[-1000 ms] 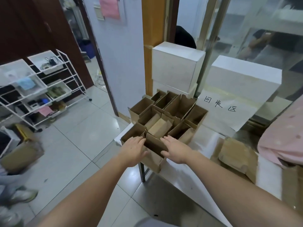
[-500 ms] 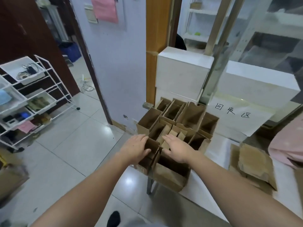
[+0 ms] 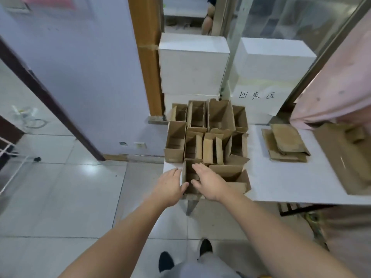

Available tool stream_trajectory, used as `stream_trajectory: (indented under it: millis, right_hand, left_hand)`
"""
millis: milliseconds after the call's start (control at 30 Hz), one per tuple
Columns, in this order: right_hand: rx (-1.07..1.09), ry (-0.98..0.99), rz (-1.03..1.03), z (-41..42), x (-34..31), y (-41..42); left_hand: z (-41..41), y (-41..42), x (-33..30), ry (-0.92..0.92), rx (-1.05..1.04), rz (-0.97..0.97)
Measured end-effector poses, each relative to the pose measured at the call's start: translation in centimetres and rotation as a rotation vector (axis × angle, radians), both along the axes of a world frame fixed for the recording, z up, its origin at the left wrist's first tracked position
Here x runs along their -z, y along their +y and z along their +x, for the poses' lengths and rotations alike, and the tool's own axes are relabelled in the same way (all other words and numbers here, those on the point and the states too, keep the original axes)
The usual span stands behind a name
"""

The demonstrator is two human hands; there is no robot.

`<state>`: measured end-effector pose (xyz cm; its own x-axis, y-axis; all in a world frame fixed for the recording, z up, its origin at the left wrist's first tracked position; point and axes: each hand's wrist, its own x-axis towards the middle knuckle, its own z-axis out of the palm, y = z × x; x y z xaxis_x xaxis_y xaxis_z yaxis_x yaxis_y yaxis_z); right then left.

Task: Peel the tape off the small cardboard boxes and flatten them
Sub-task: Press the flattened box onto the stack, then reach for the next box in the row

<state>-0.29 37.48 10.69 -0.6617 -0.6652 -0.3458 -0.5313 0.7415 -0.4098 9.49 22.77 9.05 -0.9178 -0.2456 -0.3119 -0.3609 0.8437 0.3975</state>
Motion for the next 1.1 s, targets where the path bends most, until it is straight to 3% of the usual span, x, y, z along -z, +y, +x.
stream_trajectory:
  millis: [333, 600, 1000, 1100]
  right_hand:
    - [0.215, -0.083, -0.082, 5.0, 3.0, 2.3]
    - [0.458, -0.09, -0.237, 7.3, 4.3, 2.8]
    - [0.385, -0.192, -0.131, 5.2, 4.6, -0.7]
    - [0.395, -0.167, -0.151, 5.3, 4.5, -0.3]
  left_hand:
    - [1.4, 3.4, -0.6, 0.08, -0.261, 0.431]
    - [1.3, 4.3, 1.5, -0.039, -0.35, 0.51]
    - [1.3, 3.8, 3.9, -0.063, -0.326, 0.624]
    - [0.6, 3.6, 4.7, -0.105, -0.401, 0.575]
